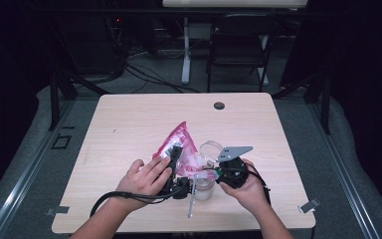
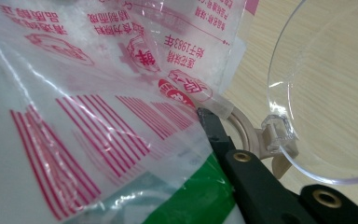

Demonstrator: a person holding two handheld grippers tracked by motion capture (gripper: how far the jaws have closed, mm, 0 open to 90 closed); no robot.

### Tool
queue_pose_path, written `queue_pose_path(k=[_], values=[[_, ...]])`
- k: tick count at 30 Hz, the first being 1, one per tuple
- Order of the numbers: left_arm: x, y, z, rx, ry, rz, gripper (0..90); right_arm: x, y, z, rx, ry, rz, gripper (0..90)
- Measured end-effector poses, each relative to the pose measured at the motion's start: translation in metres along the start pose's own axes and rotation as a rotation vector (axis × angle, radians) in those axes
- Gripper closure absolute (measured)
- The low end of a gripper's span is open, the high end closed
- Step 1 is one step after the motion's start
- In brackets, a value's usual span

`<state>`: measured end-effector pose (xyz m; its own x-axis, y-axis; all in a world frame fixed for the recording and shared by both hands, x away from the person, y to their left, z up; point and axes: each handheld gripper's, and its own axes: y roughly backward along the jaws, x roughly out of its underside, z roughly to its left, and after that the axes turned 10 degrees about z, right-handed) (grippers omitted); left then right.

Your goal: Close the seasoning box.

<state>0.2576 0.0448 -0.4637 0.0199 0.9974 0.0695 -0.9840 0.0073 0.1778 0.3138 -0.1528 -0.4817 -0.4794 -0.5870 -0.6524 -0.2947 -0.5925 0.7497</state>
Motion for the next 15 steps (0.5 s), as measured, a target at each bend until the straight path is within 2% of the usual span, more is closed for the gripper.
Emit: queue_pose_path(k=[12,15], values=[[-0.0005,0.0007,-0.0006,0.006,0.007,-0.002,76.7,0.0001,-0.0014,-0.0001,0.002,-0.002,0.004,90.0],[-0.0007,0.0012,0.0002,-0.004,0.002,-0.004,76.6,0.0001,-0.0016,-0.0001,0.002,-0.002,0.004,90.0]])
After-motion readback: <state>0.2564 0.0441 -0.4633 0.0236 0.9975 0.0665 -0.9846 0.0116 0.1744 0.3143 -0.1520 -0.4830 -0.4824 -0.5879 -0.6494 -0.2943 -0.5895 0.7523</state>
